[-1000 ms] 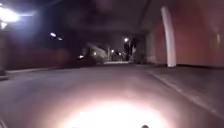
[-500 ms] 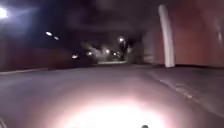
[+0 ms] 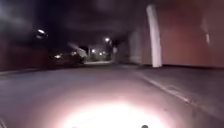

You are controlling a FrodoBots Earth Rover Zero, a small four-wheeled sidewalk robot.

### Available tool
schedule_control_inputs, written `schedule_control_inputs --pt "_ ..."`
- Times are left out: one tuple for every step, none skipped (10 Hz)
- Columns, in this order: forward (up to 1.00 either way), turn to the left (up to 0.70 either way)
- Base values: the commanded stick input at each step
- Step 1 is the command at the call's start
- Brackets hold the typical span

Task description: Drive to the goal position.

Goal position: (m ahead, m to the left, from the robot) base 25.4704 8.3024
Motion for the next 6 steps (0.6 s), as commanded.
schedule_control_inputs --pt "0.7 0.0" --pt "0.7 0.0" --pt "0.7 0.0" --pt "0.7 0.0" --pt "0.7 0.0" --pt "0.7 0.0"
